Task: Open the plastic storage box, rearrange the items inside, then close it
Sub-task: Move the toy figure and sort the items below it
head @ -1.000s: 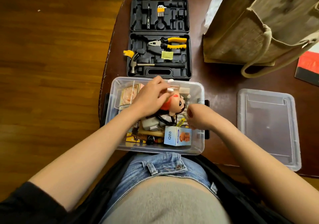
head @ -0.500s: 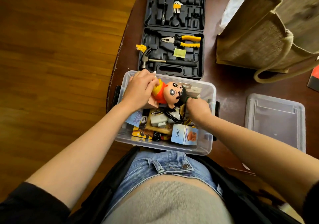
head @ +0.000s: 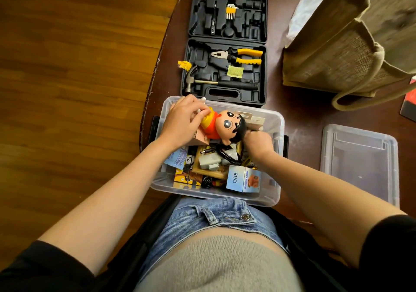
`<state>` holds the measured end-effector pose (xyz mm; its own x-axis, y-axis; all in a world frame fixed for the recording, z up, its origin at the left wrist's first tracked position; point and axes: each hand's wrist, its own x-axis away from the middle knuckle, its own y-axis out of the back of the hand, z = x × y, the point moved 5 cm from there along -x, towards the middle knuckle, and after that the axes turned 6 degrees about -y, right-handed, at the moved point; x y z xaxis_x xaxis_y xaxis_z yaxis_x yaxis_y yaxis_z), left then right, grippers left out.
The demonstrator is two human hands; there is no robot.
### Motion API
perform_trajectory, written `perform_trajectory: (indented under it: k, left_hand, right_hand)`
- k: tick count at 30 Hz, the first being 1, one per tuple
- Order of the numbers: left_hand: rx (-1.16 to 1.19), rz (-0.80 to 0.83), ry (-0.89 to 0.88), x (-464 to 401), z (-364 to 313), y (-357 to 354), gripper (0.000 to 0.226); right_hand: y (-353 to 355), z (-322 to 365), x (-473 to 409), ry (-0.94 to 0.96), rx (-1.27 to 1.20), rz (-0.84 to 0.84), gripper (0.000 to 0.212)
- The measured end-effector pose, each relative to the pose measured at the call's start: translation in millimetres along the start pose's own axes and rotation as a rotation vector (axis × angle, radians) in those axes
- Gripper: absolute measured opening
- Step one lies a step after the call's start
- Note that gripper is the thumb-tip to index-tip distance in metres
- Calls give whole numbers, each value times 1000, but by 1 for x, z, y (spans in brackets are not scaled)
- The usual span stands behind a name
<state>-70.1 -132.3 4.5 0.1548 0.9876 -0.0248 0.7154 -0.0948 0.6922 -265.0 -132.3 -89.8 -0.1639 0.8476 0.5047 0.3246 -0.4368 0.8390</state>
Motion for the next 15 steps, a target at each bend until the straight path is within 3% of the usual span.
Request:
perform_trajectory:
  k: [5, 15]
  left_hand:
    - [28, -4, -2, 0, 2, 0, 18]
    - [24, -11, -15, 1, 3, -1, 18]
  right_hand:
    - [-6, 0, 15, -100, -155, 12, 29]
    - [-11, 2, 26, -73, -121, 48, 51]
